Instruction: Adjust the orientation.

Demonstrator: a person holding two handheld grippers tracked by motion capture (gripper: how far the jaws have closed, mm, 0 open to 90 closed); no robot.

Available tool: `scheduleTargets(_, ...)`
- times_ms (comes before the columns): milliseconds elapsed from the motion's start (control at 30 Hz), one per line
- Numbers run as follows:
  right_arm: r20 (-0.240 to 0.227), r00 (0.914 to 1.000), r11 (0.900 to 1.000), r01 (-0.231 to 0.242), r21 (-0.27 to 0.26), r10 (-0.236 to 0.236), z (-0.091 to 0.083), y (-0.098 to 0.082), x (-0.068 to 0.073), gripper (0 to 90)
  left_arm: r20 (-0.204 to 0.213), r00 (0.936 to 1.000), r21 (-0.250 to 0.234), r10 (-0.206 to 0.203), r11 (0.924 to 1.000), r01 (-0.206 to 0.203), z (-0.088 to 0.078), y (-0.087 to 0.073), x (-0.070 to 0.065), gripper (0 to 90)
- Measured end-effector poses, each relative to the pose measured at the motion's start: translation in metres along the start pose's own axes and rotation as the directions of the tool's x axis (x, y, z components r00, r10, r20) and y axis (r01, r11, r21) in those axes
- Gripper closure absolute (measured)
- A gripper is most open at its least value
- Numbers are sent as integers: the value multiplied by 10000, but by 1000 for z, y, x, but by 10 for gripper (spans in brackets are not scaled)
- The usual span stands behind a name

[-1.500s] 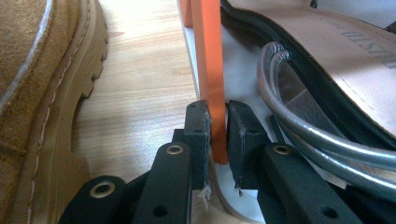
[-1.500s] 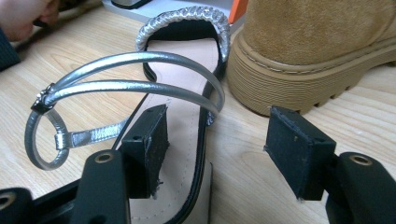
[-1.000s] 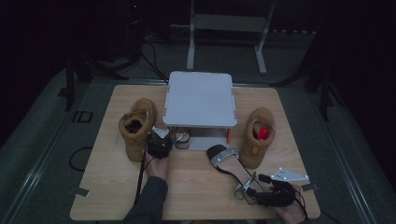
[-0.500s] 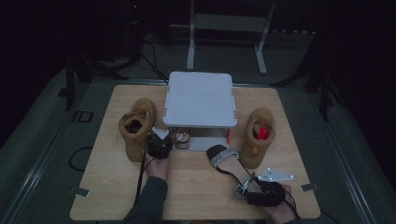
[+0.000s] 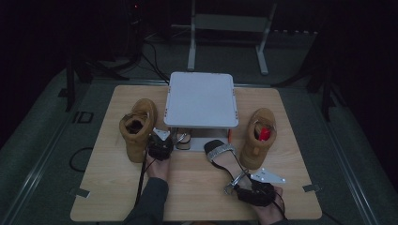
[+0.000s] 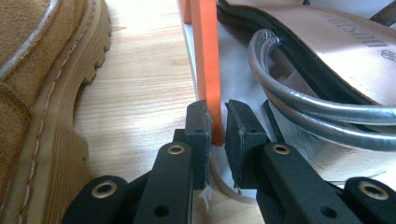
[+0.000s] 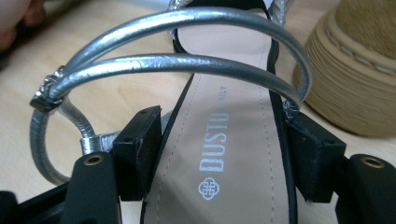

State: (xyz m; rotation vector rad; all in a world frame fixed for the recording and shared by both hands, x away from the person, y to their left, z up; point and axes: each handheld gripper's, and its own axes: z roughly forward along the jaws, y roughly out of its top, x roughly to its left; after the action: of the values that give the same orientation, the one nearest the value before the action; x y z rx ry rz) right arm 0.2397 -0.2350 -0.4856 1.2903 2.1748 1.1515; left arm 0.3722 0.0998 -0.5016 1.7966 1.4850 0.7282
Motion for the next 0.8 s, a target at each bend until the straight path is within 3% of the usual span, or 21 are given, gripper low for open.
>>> scheduleTargets(67,247,9986,9988,-471,-166,475,9,4,8,337,-19,10000,-17,18,10000,-18,0,0,0,801)
scheduleTargets(133,314,9977,9980,-587,-219,594,12,5,11,336,-26,10000,-6,71,10000,-71,0,0,0,800)
scheduleTargets(167,398,9936,9940,-1049,-297,1061,19,7,17,334,-29,10000,-3,75,10000,-75,0,0,0,800)
scheduleTargets(200,445,9917,9923,-1188,-351,1203,21,8,20,331,-54,10000,-22,79,10000,-80,0,0,-1,800)
scheduleTargets(267,442,9900,9906,-1322,-366,1337,24,10,22,322,-70,9999,-40,84,10000,-85,0,-1,-1,799)
scheduleTargets(333,-3,9888,9887,-1491,-150,1491,31,15,29,251,-80,9999,-63,121,9999,-121,0,-1,-1,798)
scheduleTargets(467,-398,9945,9950,-958,266,968,33,16,36,196,-80,9999,-128,117,9998,-118,0,-1,-1,798)
scheduleTargets(500,-846,9930,9960,-790,412,823,32,15,39,171,-71,9999,-142,113,9998,-114,0,-1,-1,798)
scheduleTargets(567,-1283,9897,9971,-585,478,642,30,13,40,142,-53,9999,-151,105,9998,-106,0,-2,-1,797)
scheduleTargets(600,-1283,9897,9971,-585,478,642,30,13,40,142,-53,9999,-151,105,9998,-106,0,-2,-1,798)
scheduleTargets(700,-1258,9920,9993,107,365,-60,20,8,42,141,-39,9999,-146,103,9998,-104,0,-2,0,798)
scheduleTargets(800,-1263,9915,9986,375,376,-325,15,5,42,147,-76,9999,-162,134,9998,-135,0,-2,-1,797)
